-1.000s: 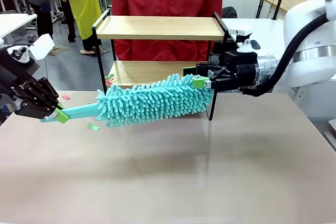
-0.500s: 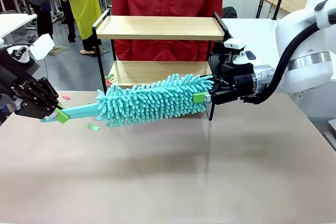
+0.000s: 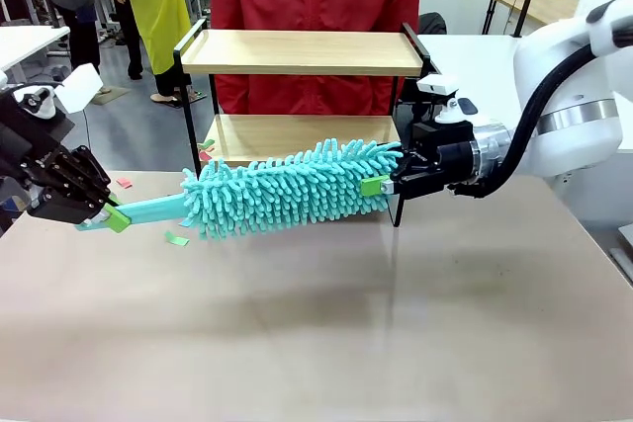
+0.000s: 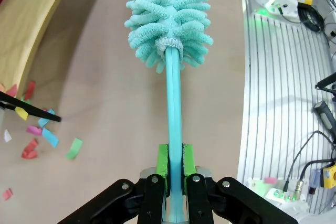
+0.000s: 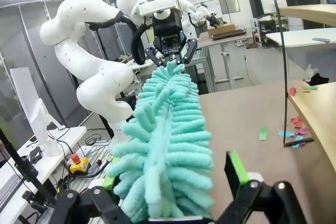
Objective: Clean the shelf.
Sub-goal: Hand the Duster back to the human.
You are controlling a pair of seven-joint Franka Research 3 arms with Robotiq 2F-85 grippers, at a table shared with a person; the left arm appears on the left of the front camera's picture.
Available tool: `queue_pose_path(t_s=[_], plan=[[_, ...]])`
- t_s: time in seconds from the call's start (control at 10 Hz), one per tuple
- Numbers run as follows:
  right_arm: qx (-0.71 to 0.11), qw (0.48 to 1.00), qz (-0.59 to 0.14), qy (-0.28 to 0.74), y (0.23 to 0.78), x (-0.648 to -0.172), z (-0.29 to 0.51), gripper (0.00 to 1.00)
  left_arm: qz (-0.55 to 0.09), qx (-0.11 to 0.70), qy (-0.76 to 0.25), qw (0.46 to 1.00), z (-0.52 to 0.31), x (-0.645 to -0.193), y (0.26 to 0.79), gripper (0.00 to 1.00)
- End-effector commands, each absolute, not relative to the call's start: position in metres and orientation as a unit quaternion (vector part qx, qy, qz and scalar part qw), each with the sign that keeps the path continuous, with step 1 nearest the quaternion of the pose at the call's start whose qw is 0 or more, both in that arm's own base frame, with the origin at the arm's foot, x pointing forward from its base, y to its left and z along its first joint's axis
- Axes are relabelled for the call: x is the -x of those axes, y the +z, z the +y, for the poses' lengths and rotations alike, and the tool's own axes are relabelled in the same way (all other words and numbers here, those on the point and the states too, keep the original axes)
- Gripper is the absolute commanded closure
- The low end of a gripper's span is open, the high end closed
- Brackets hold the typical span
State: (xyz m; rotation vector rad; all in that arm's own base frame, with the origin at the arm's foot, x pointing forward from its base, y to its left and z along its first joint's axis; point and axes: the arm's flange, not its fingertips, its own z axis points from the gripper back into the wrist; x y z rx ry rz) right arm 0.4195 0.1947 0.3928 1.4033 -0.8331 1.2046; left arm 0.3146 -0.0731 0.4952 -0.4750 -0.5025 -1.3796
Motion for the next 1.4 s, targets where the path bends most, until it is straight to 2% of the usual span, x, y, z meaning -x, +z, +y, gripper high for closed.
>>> queue_pose_path(t_s=[0.0,0.1,0.2,0.3,0.4,1.0,1.3], plan=[[-0.586,0.514,-0.357,0.514,0.3936,-0.419,0.1995,0.59,-0.233,0.224,-0.619,0.716,-0.0744,-0.3141,0.4978,0.87],[-0.587,0.515,-0.355,0.514,0.394,-0.4191,0.1986,0.6,-0.233,0.224,-0.619,0.716,-0.0744,-0.3141,0.4978,0.87],[-0.588,0.513,-0.354,0.516,0.3939,-0.4193,0.1978,1.0,-0.233,0.224,-0.619,0.716,-0.0744,-0.3141,0.4978,0.87],[-0.594,0.509,-0.348,0.516,0.3937,-0.42,0.197,0.65,-0.233,0.224,-0.619,0.716,-0.0744,-0.3141,0.4978,0.87],[-0.596,0.509,-0.344,0.517,0.3936,-0.4202,0.1961,1.0,-0.233,0.224,-0.619,0.716,-0.0744,-0.3141,0.4978,0.87],[-0.597,0.499,-0.339,0.528,0.3954,-0.4183,0.1933,1.0,-0.233,0.224,-0.619,0.716,-0.0744,-0.3141,0.4978,0.87],[-0.596,0.502,-0.359,0.514,0.3957,-0.4215,0.1897,1.0,-0.233,0.224,-0.619,0.716,-0.0744,-0.3141,0.4978,0.87]])
